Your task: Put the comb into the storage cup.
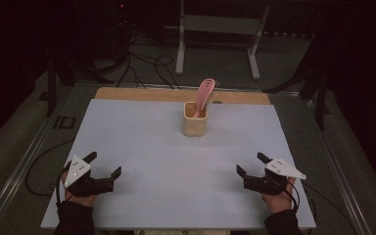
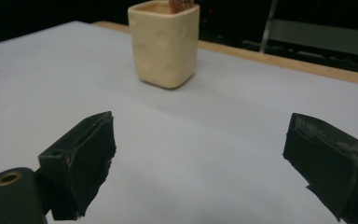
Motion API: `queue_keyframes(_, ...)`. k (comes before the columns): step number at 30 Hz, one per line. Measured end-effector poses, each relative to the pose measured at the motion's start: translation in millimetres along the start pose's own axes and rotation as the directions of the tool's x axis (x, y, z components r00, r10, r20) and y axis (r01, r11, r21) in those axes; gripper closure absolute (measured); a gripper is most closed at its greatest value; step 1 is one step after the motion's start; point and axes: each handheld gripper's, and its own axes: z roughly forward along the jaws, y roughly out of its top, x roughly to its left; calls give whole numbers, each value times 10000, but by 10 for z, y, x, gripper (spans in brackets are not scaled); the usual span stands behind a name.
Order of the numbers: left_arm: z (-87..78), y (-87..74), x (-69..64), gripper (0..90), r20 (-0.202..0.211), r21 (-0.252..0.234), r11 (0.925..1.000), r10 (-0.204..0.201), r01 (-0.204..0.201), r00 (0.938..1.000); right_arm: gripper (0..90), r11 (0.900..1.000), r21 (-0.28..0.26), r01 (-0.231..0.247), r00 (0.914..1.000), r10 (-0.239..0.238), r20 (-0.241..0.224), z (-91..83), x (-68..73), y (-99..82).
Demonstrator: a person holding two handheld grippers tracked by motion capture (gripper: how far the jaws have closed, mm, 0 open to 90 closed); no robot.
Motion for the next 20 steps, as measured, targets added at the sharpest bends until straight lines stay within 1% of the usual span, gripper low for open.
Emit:
queue_keyframes(1, -5, 0, 0, 2, 27, -49, 10000, -2, 2, 10000, 88, 9997, -216, -124, 9999, 125, 12, -50, -16, -29)
queue_keyframes(2, -11, 1, -1, 2, 37, -51, 10000, 8, -8, 10000, 87, 9993, -318, -179, 9998, 180, 45, -71, -21, -43)
queue_keyframes(5, -23, -1, -6, 2, 59, -79, 10000, 62, -62, 10000, 88, 9983, -478, -336, 9994, 340, 89, -115, -35, -64)
queue_keyframes(8, -25, -10, 0, 2, 24, -58, 10000, 62, -62, 10000, 88, 9981, -551, -279, 9994, 289, 174, -127, -39, -62)
queue_keyframes(14, -40, -14, 7, 2, -68, -91, 10000, 26, -27, 10000, 87, 9990, -354, -268, 9994, 275, 205, -96, -42, -98)
queue_keyframes(20, -46, -17, 20, 2, -116, -105, 9999, 11, -12, 9999, 88, 9990, -373, -250, 9995, 256, 183, -98, -32, -102)
